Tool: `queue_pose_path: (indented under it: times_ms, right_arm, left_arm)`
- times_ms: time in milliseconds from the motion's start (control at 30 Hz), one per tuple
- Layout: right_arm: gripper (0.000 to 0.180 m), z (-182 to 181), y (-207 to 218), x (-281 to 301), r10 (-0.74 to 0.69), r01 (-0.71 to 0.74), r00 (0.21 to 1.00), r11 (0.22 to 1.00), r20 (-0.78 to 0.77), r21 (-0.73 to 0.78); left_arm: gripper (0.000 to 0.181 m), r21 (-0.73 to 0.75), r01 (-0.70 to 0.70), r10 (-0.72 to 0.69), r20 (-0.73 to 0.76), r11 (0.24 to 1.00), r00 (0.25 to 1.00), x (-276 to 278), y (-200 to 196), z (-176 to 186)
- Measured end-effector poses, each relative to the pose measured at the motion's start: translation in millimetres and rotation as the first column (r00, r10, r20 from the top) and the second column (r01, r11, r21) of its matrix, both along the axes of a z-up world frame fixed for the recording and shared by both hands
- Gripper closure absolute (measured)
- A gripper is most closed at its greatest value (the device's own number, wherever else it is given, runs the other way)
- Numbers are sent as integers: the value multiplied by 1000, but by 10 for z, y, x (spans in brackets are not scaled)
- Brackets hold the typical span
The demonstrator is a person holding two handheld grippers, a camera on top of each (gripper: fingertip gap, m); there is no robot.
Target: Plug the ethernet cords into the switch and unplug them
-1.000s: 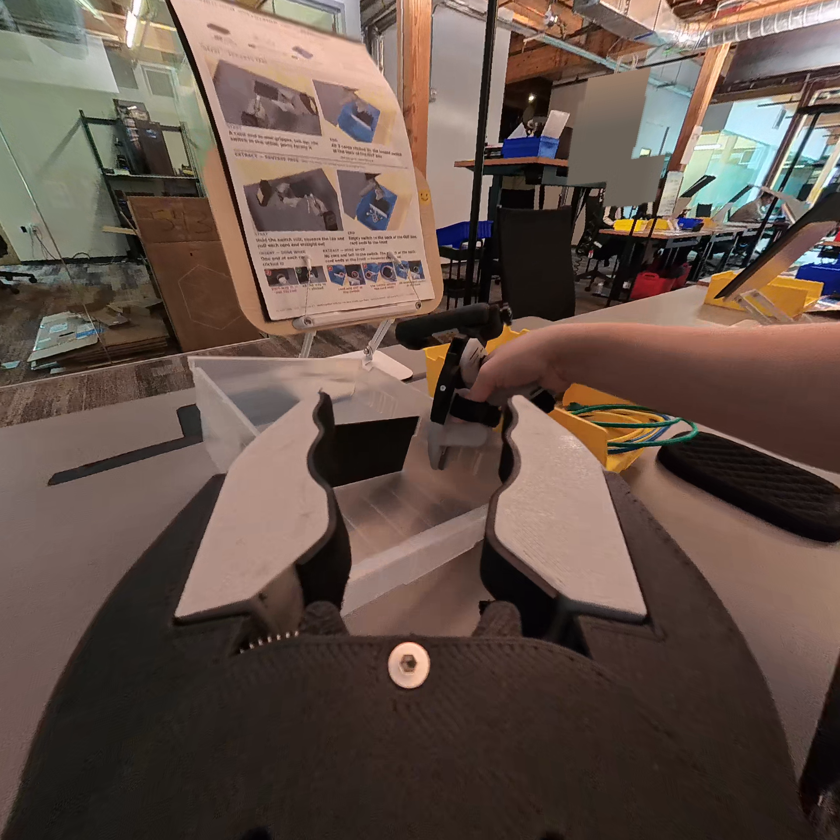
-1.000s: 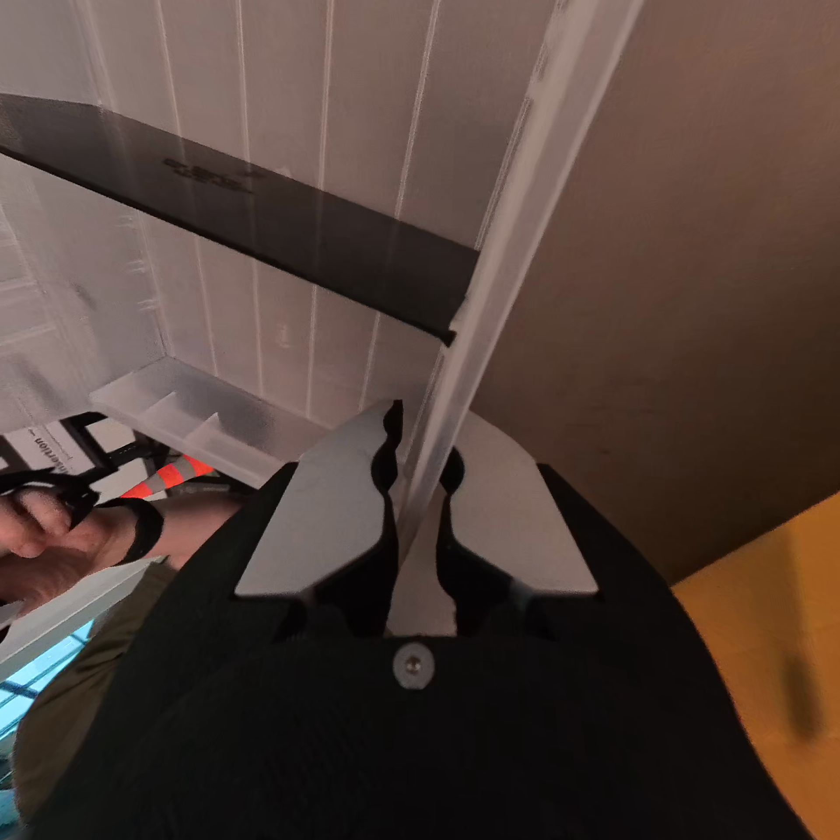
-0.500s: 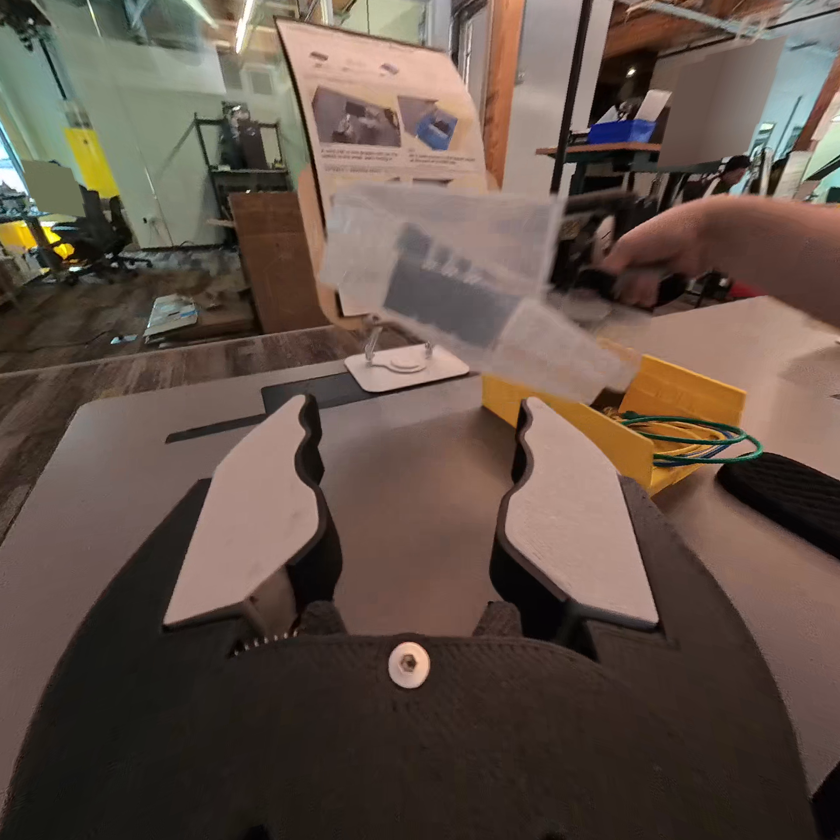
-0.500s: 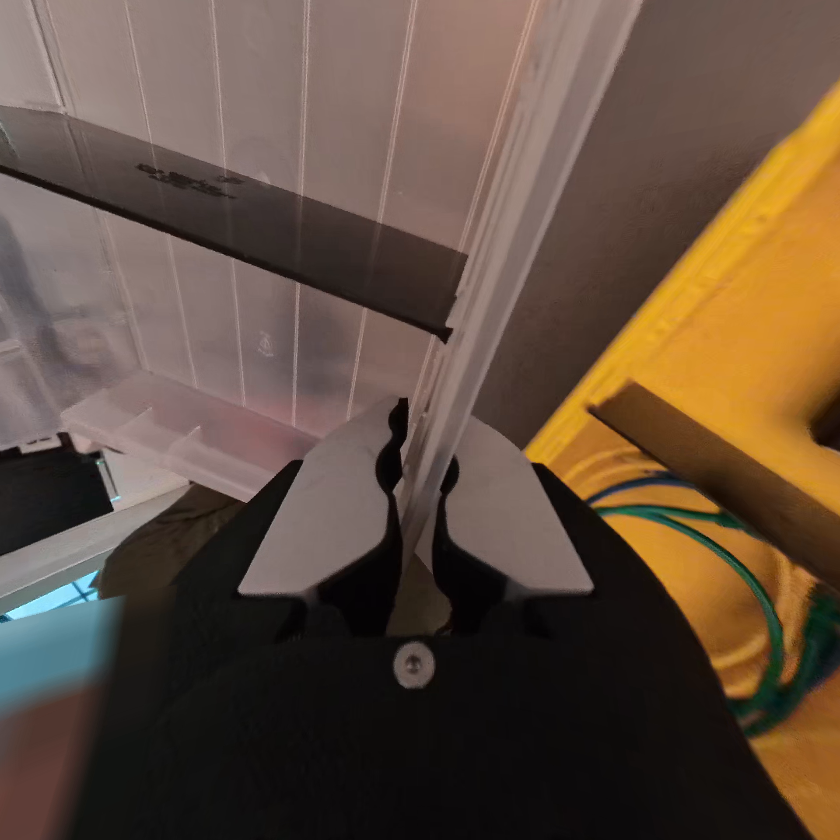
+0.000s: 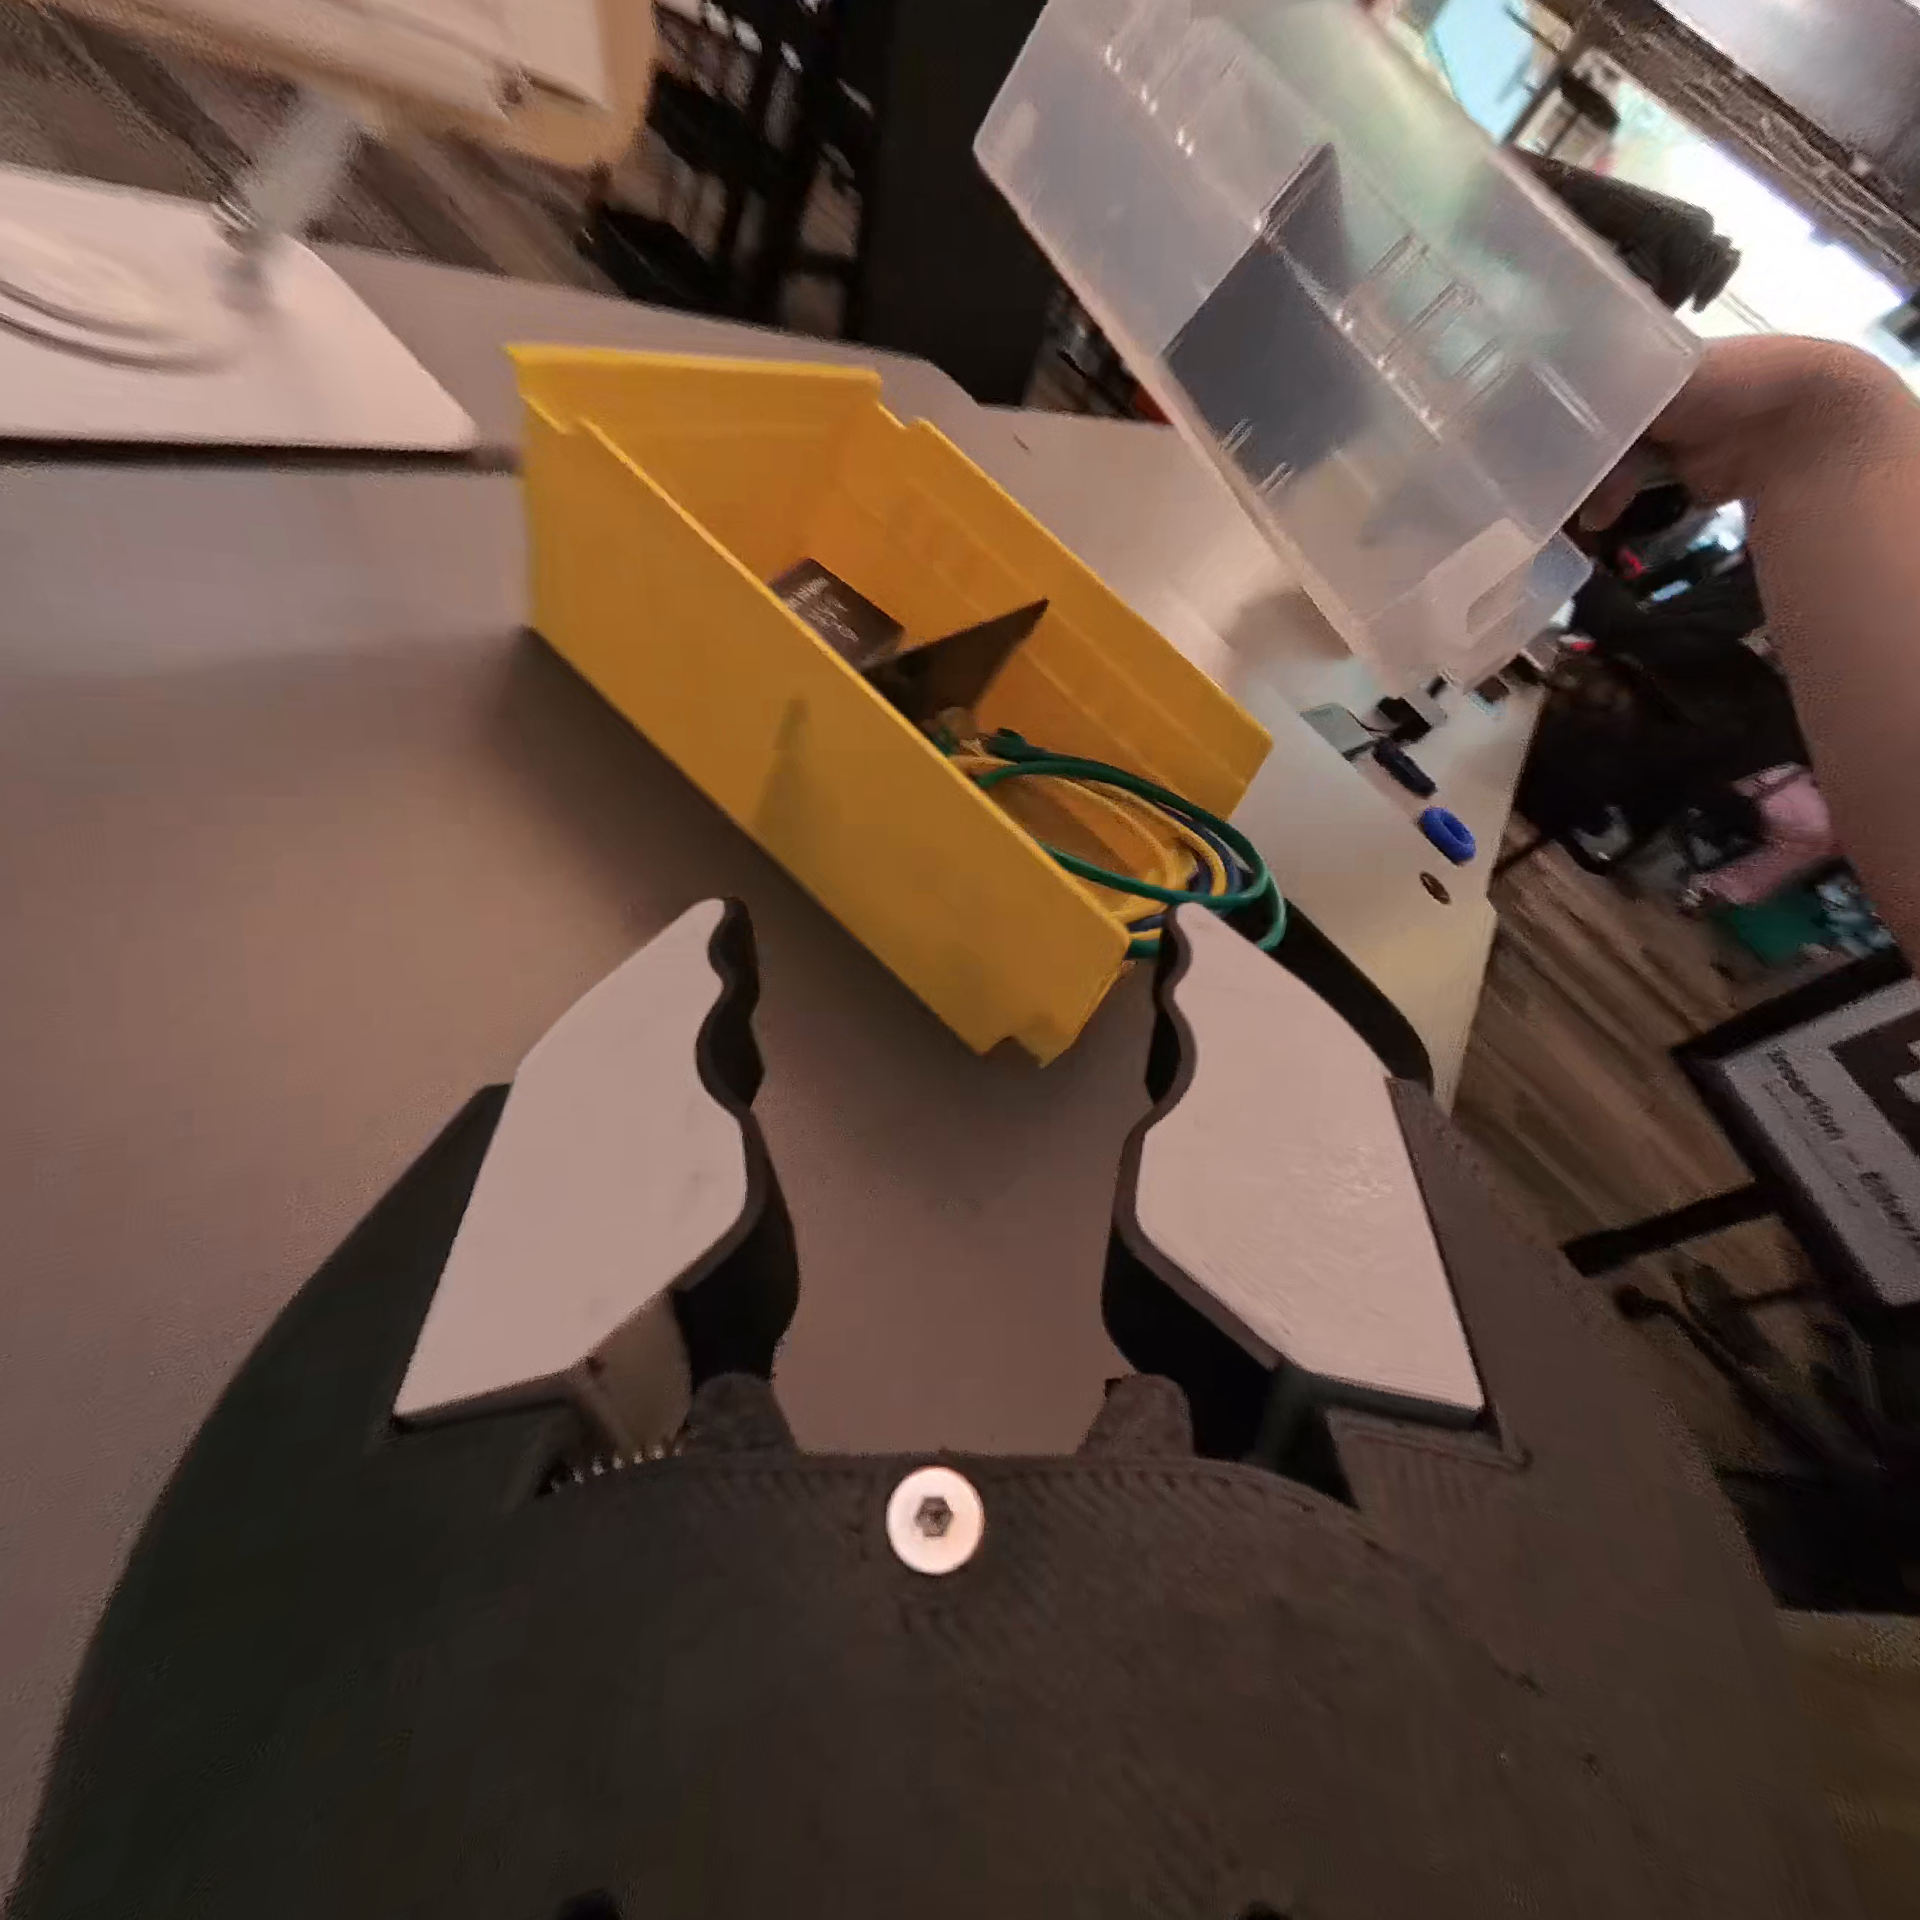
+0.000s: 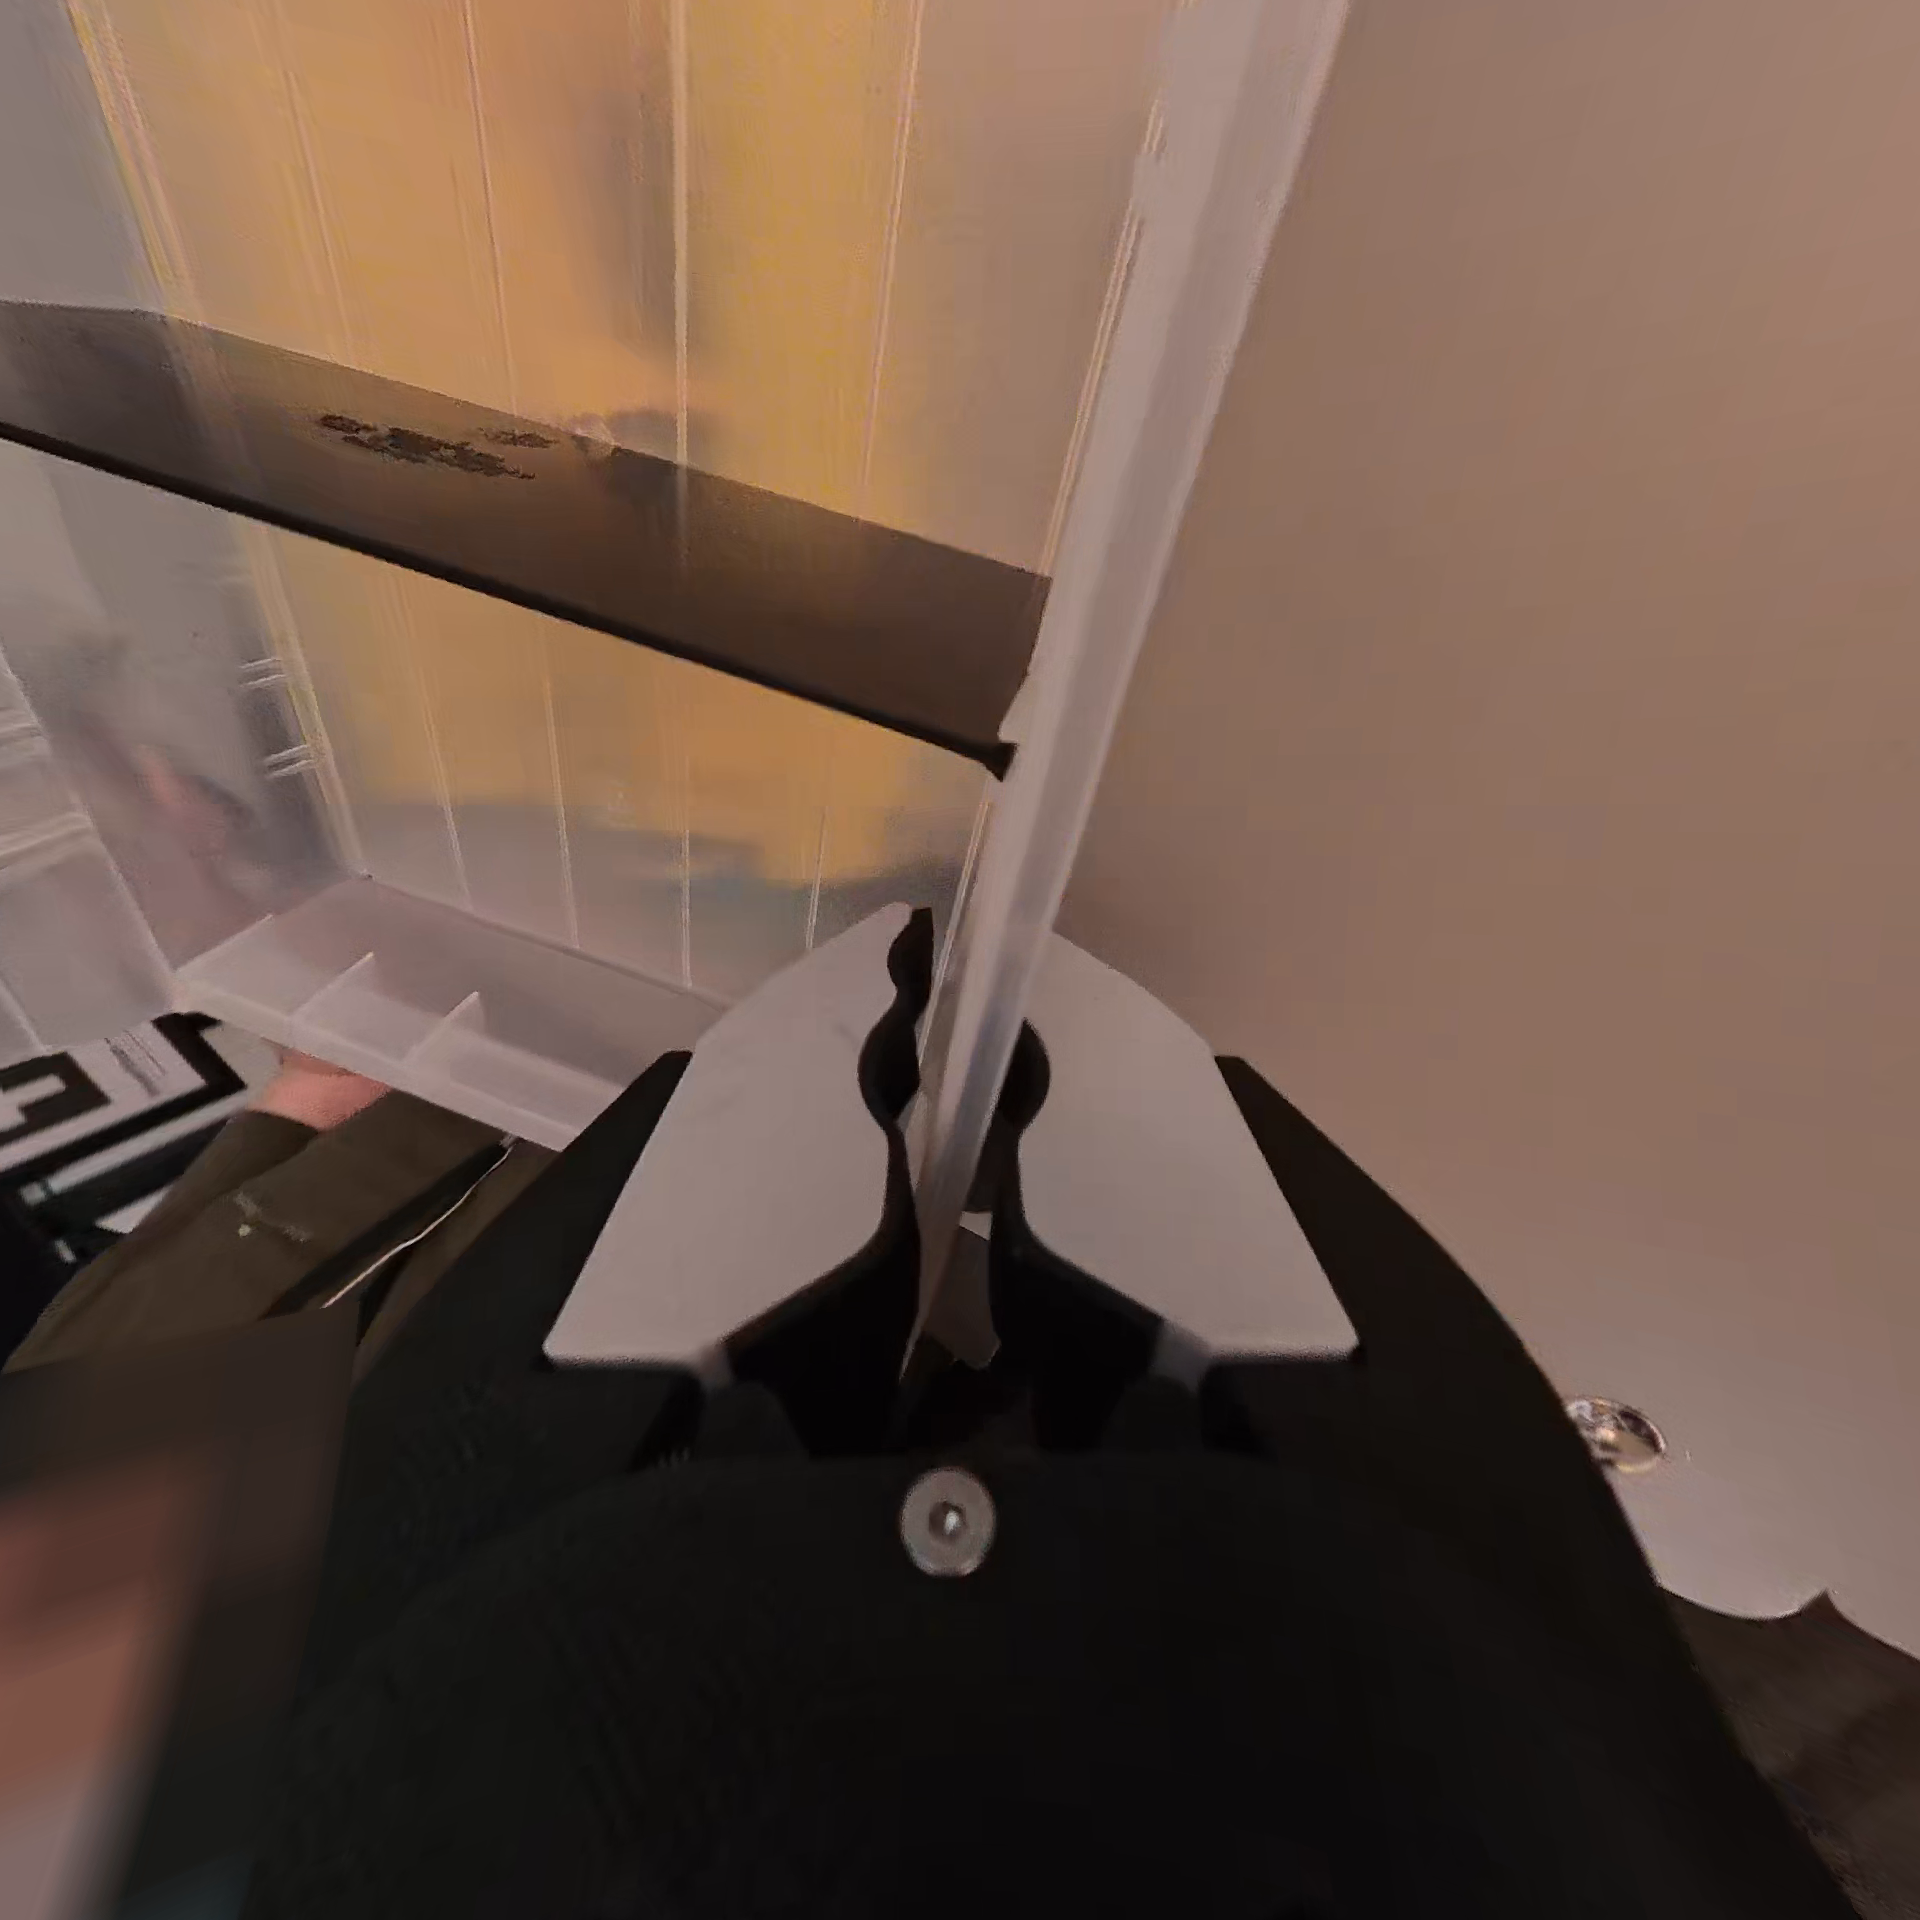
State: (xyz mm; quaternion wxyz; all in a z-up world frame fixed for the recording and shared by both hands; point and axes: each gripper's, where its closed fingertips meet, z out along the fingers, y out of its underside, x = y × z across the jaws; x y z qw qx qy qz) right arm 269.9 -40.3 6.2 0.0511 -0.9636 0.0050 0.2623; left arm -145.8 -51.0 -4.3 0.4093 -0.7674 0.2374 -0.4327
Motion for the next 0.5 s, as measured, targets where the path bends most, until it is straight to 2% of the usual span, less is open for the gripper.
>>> queue_pose_path:
  times_ms: [100,167,300,400,467,500]
  right_arm:
    - [171,-148,-184,391,-86,86,996,996,-18,-4]
    - [170,-256,-292,593,-135,135,991,991,-22,-10]
    - [170,-494,-497,911,-202,201,979,979,-6,-23]
    - [170,-665,-638,1045,-208,209,978,977,18,-40]
    - [170,-771,-705,1096,-205,206,978,977,37,-54]
    - [170,-821,-730,1107,-201,203,979,977,46,-60]
  left_arm:
    - [104,-121,96,-106,-79,988,991,492,118,-259]
    - [102,-154,90,-114,-151,984,982,684,265,-396]
    - [116,-261,137,-199,-227,956,953,984,369,-585]
    - [127,-325,181,-298,-359,928,885,1096,314,-775]
    - [123,-360,174,-326,-421,916,846,1125,330,-844]
    - [134,-394,175,-349,-428,902,834,1118,332,-844]
